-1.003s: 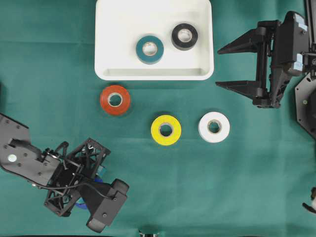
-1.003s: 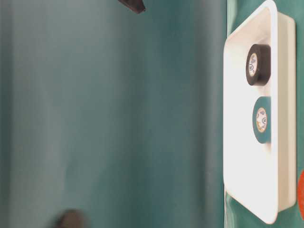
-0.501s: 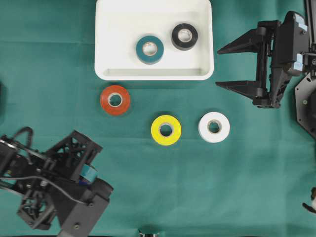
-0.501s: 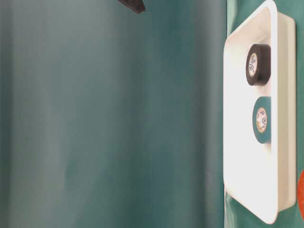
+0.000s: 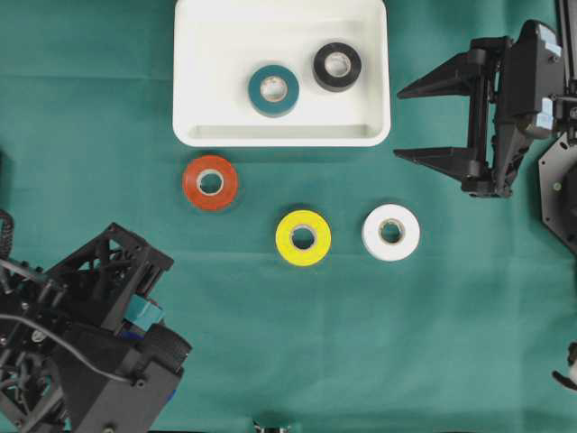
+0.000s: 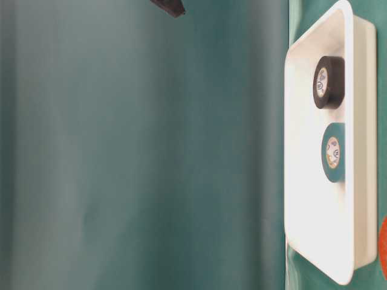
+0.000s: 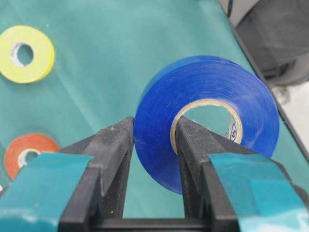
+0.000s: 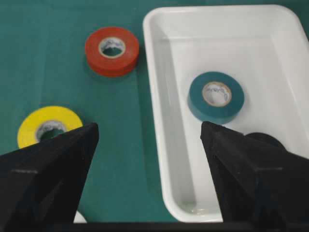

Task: Pick up the tape from a random location and place it into the white case.
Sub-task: 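Lift the blue tape roll and carry it up toward the tray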

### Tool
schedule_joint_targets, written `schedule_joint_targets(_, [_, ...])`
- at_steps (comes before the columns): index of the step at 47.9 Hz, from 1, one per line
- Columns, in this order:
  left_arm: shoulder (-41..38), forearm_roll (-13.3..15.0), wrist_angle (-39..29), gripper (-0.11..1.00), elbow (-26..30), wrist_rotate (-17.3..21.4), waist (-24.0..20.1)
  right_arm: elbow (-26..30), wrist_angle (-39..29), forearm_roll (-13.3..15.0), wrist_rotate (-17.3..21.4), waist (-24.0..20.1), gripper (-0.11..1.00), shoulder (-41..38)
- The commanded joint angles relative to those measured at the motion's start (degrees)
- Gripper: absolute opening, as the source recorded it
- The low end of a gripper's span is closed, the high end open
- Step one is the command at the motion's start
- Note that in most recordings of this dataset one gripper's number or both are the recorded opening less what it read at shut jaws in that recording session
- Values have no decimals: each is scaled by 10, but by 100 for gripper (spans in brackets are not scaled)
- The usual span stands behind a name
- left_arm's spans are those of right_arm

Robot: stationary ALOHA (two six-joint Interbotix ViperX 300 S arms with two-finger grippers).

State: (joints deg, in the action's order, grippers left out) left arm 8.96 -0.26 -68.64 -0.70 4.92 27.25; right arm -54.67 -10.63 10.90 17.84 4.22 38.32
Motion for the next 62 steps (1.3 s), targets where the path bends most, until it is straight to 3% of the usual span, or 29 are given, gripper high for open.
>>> schedule_joint_targets(1, [18, -1, -9, 23, 25, 0, -1, 6, 3, 1, -1, -1, 82, 1])
schedule_joint_targets(53, [22, -2, -15, 23, 16, -1, -1, 7, 2, 1, -2, -1, 82, 1])
schedule_joint_targets(62, [22, -2, -13, 23, 0, -1, -29, 7, 2, 1, -2, -1, 82, 2])
